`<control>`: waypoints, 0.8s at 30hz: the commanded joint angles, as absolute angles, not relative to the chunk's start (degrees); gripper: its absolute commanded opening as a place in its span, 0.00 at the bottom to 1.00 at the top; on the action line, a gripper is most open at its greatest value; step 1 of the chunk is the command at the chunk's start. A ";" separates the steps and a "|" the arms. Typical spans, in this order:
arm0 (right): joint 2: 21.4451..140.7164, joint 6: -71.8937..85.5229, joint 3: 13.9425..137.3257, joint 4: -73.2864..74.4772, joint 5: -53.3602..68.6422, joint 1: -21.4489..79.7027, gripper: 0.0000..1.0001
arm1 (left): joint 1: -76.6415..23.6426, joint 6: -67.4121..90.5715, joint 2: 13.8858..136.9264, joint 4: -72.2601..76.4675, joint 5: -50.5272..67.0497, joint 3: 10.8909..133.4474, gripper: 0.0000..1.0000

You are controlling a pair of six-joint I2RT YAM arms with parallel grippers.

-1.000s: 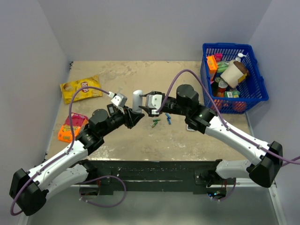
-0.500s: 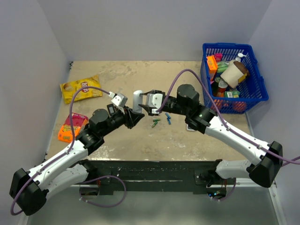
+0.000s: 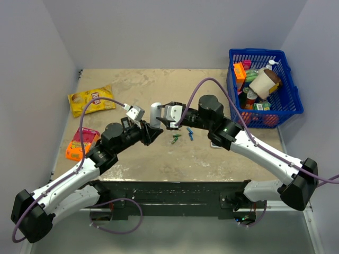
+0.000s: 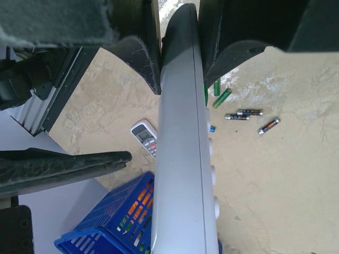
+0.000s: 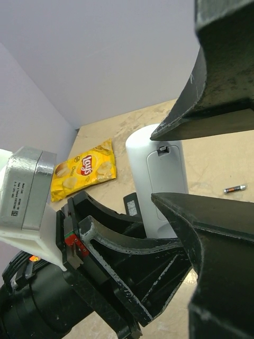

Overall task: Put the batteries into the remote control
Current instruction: Remove the battery cover from the remote control.

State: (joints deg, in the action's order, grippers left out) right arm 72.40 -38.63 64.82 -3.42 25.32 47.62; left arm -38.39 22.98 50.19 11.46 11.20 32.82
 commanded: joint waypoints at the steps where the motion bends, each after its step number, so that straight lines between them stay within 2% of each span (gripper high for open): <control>1: 72.95 -38.67 66.88 -3.25 26.37 47.81 0.46 | -38.58 22.33 49.83 14.15 11.51 35.95 0.00; 24: 73.21 -39.02 66.71 -1.23 26.19 47.81 0.41 | -38.58 22.68 49.04 15.12 12.30 36.04 0.00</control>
State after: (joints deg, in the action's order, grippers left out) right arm 72.88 -39.05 65.34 -1.52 26.52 47.62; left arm -38.39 22.98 50.17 11.07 11.05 32.82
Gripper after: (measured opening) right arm 0.414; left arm 0.317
